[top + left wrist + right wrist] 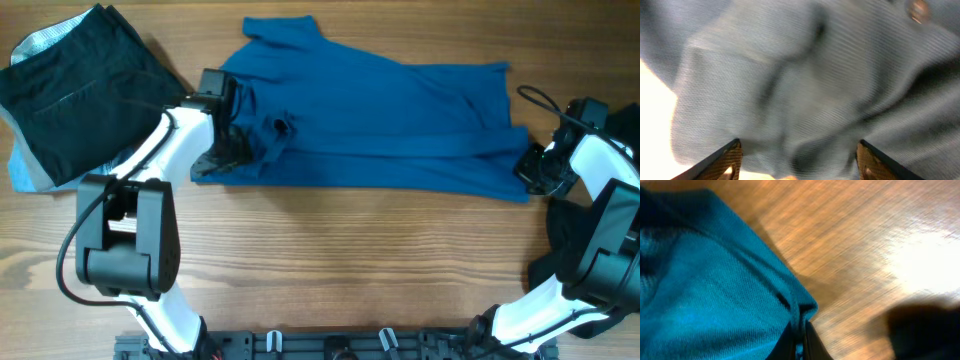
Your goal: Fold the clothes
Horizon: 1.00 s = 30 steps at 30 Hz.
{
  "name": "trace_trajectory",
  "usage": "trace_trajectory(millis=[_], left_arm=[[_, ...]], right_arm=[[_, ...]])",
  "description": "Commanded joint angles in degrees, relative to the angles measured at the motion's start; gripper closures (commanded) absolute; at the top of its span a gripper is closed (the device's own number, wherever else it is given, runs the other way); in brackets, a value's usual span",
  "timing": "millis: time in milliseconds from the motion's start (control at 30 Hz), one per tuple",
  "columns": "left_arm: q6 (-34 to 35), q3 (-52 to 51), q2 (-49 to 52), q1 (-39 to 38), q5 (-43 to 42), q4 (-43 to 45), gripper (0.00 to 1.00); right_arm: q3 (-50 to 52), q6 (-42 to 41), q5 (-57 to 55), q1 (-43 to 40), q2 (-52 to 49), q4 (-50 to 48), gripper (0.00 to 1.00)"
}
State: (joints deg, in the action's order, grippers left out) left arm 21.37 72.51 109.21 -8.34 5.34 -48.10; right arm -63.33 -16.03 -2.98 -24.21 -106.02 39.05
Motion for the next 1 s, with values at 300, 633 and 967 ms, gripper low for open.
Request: trace_trajectory(millis=[300, 633, 967], left_arm=[[1.84, -0.52, 0.13, 3.58, -11.85, 4.46, 0.22], [2.99, -3.21, 6.43, 3.80, -7.45, -2.80, 0.96], [15.54, -3.19, 5.03, 7.06, -1.90, -20.72, 0.96]], right_arm=[[0.66, -8.35, -13.75, -5.07, -0.48, 3.85, 0.96], [0.66, -7.96, -12.00, -5.07, -0.48, 3.58, 0.95], [0.63, -7.96, -11.96, -5.07, -0.48, 5.20, 0.96]])
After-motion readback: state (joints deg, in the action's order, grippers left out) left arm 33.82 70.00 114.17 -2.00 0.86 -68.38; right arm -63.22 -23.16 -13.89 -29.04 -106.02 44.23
